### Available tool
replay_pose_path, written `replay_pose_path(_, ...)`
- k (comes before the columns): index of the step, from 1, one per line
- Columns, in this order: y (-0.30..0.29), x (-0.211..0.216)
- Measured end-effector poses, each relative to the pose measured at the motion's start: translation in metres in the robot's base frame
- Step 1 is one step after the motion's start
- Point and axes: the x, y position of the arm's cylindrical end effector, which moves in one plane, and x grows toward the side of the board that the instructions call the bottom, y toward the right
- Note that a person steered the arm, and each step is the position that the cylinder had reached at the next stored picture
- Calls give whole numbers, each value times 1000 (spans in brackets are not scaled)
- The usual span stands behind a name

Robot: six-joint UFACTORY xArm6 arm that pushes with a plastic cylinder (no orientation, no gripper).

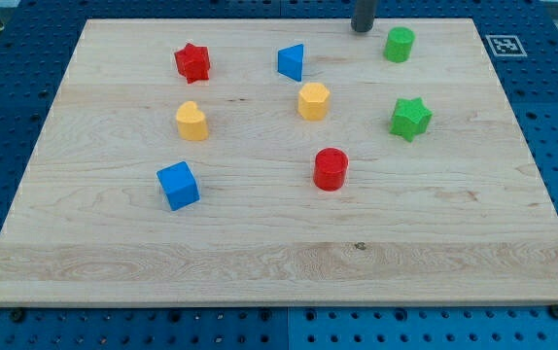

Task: Move the green circle towards right

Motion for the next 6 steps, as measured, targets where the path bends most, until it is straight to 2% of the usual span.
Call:
replay_pose_path(1, 6, 26)
replay_pose_path(3, 19, 31)
replay_pose_path(4, 48, 31)
replay_pose_path(6, 56, 41)
